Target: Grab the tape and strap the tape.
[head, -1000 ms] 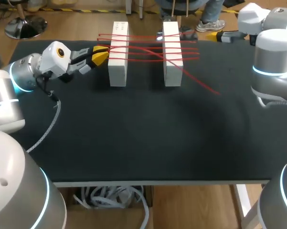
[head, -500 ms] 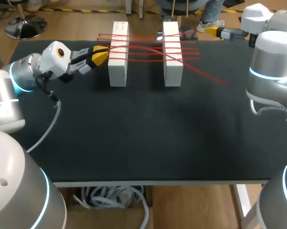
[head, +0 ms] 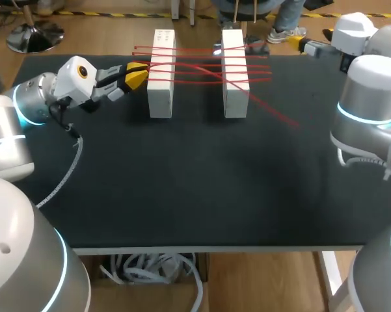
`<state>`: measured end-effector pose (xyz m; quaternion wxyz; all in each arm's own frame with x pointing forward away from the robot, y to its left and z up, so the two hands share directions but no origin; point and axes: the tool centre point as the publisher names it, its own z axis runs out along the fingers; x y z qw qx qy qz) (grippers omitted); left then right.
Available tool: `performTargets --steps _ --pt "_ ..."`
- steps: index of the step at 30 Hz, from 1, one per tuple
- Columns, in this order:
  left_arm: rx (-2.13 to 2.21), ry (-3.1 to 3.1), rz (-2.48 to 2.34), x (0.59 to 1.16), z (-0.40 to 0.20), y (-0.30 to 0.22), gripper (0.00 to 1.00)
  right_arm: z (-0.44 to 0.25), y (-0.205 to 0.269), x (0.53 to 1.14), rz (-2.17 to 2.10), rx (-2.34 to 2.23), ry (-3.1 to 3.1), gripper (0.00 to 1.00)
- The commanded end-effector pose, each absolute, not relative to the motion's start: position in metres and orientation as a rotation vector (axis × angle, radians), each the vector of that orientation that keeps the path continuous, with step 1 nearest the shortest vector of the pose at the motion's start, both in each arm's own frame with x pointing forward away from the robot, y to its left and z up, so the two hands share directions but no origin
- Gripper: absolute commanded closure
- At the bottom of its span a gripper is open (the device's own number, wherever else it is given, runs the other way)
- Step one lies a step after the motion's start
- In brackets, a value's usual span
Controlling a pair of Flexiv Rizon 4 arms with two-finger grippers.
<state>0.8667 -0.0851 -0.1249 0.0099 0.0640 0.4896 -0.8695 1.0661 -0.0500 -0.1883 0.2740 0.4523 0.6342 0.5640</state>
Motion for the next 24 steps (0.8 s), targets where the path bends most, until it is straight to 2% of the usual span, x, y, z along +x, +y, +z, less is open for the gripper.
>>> performTargets --steps 1,24 --pt "0.202 1.528 -2.716 0.867 -0.125 -0.085 1.0 -0.186 -0.055 1.052 1.579 1.23 1.621 0.0" --pt "0.202 1.528 -2.716 0.867 -0.125 -0.085 1.0 -0.17 -0.063 0.989 1.807 1.702 1.08 0.0"
